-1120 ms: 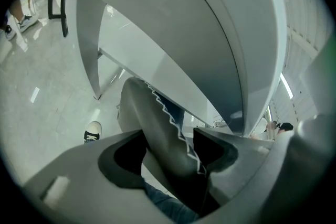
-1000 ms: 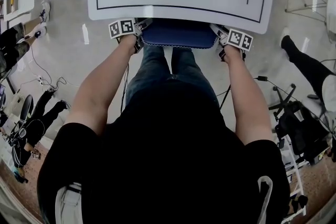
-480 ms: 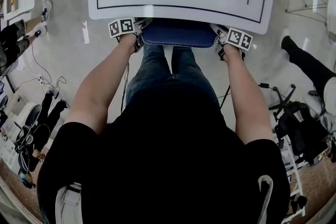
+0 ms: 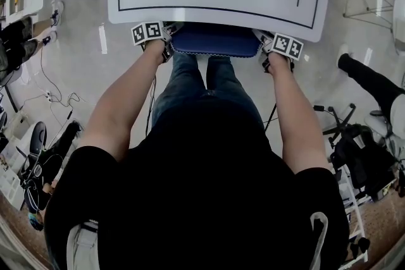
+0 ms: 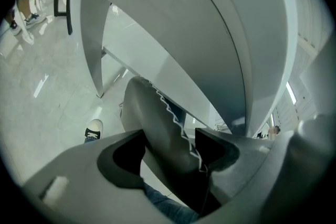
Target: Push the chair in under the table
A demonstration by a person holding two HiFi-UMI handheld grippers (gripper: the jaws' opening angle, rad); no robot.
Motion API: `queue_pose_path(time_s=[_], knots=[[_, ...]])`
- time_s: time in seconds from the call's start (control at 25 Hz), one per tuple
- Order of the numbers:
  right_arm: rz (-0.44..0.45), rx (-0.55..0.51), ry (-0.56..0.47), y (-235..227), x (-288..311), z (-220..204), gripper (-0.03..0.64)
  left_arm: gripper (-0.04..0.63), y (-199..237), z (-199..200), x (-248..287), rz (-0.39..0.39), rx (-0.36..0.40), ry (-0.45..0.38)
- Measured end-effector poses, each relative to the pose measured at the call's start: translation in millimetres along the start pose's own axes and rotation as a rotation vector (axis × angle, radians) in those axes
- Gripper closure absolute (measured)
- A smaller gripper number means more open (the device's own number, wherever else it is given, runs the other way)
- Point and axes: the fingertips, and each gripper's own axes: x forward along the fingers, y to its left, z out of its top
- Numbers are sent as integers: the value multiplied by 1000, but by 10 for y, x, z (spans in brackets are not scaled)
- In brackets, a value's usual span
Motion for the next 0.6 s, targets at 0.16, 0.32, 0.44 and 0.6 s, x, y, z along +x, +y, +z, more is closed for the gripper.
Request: queue_pose_path(time_s=[0.16, 0.32, 0.44, 0.6], knots=[[-43, -2, 31, -19, -31, -31, 314, 298, -18, -31, -61, -2, -14, 9], [-49, 21, 22, -15, -90, -18, 311, 298, -62, -38, -144, -20, -22, -11], [-40, 18, 26, 28, -195, -26, 317, 299, -137, -59, -227, -33, -18, -21], [-23, 1, 39, 108, -352, -67, 320, 299, -217, -112, -364, -40, -8, -32]])
